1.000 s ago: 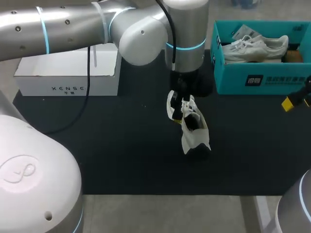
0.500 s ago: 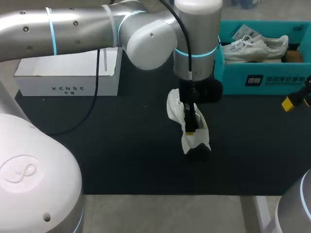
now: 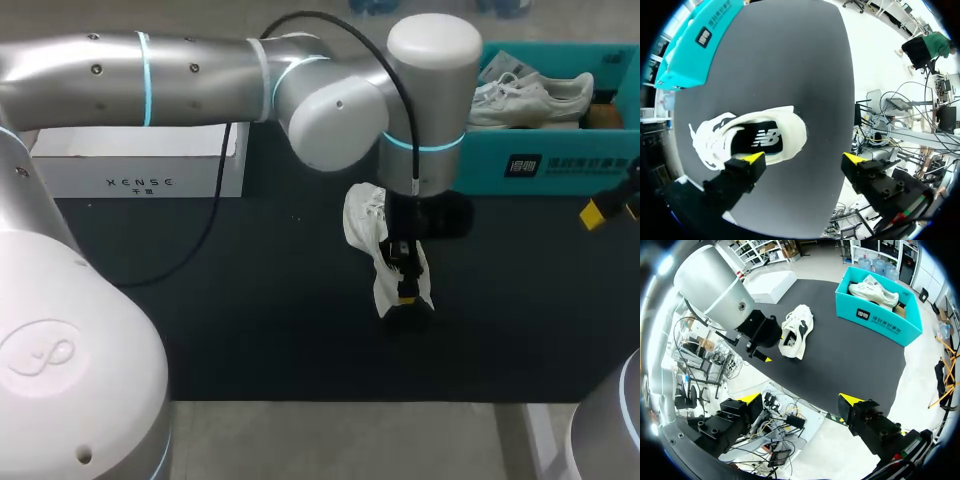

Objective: Take the shoe out of the shoebox, open the shoe tongue, remove and reinsert the insole, then place the shoe into the shoebox

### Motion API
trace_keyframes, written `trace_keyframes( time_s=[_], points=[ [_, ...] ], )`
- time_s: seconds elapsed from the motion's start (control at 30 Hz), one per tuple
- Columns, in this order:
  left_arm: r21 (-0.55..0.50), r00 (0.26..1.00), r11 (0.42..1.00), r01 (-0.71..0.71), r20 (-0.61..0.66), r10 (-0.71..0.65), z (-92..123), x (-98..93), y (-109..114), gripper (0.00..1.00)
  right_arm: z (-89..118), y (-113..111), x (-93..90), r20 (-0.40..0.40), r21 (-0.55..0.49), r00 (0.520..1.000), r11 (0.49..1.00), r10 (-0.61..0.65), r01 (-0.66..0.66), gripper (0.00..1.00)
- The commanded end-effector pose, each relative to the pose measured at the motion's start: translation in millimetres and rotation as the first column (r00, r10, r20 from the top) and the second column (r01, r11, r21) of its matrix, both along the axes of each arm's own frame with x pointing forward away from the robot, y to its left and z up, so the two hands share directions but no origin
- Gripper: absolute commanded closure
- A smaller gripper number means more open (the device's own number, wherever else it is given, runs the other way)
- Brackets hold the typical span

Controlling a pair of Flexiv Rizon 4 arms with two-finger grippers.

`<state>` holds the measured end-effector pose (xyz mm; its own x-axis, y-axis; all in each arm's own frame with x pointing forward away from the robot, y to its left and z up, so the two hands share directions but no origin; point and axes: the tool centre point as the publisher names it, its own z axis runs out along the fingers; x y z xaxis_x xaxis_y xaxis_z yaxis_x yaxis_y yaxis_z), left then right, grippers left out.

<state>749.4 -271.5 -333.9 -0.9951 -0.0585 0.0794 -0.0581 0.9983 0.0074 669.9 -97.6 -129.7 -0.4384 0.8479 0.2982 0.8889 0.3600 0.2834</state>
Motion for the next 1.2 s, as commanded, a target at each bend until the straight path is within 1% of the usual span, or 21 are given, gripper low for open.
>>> trace_keyframes(
  time_s=[0.03,0.2,0.33,0.37,0.43,0.47,0.63,1.0,1.2],
  points=[
    [0.005,1.000,1.000,0.002,-0.009,-0.002,-10,4.1,-10,0.00,0,1,3.0,-0.006,-0.003,1.000,1.000,0.001,-0.001,0.00],
    [0.014,1.000,1.000,0.005,-0.005,-0.005,-15,1.7,-16,0.00,0,1,3.0,-0.006,-0.003,1.000,1.000,0.001,-0.001,0.00],
    [0.024,1.000,1.000,0.004,0.006,-0.004,-17,0.1,-17,0.00,0,1,3.0,-0.006,-0.003,1.000,1.000,0.001,-0.001,0.00],
    [0.029,1.000,1.000,0.000,0.012,0.000,-17,-0.2,-17,0.06,0,1,3.0,-0.006,-0.003,1.000,1.000,0.001,-0.001,0.00],
    [0.027,1.000,1.000,-0.002,0.017,0.002,-17,-0.9,-16,0.93,0,1,3.0,-0.006,-0.003,1.000,1.000,0.001,-0.001,0.00],
    [0.032,1.000,0.999,-0.009,0.025,0.008,-17,-1.0,-16,1.00,0,1,3.0,-0.006,-0.003,1.000,1.000,0.001,-0.001,0.00],
    [0.026,0.999,0.999,-0.026,0.032,0.025,-18,-2.5,-13,1.00,0,1,3.0,-0.006,-0.003,1.000,1.000,0.001,-0.001,0.00],
    [0.024,0.999,0.999,-0.040,-0.007,0.041,-30,0.4,-12,1.00,0,1,3.0,-0.006,-0.003,1.000,1.000,0.001,-0.001,0.00],
    [0.020,1.000,0.999,-0.028,-0.012,0.028,-31,0.7,-13,1.00,0,1,3.0,-0.006,-0.003,1.000,1.000,0.001,-0.001,0.00]
  ],
)
